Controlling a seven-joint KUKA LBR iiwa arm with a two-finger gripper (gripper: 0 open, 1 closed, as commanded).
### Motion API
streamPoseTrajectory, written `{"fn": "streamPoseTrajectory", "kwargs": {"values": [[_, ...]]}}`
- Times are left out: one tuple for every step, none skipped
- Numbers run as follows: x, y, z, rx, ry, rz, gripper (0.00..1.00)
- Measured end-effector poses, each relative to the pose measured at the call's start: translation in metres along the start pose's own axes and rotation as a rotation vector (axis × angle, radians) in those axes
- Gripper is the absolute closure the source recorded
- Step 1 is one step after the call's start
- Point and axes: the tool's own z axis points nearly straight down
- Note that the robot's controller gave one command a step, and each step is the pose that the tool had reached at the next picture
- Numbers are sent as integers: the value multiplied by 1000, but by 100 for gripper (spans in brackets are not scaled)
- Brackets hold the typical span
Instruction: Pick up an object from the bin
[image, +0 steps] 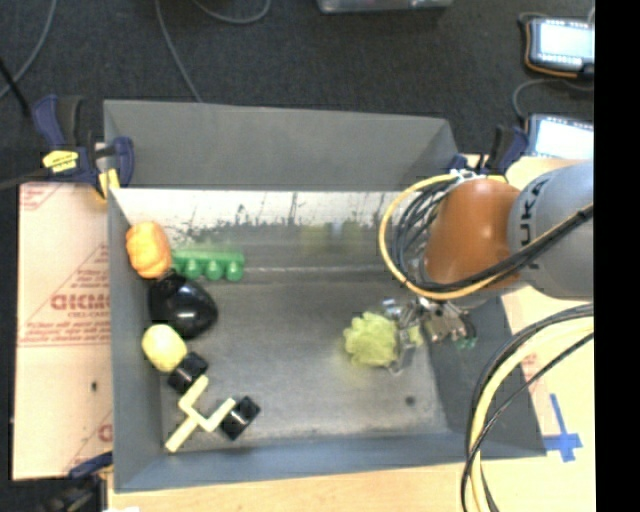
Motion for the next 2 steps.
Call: {"fn": "streamPoseTrajectory", "kwargs": {"values": [[11, -6, -153, 2, -5, -45, 100], [11, -5, -152, 1, -3, -44, 100]]}}
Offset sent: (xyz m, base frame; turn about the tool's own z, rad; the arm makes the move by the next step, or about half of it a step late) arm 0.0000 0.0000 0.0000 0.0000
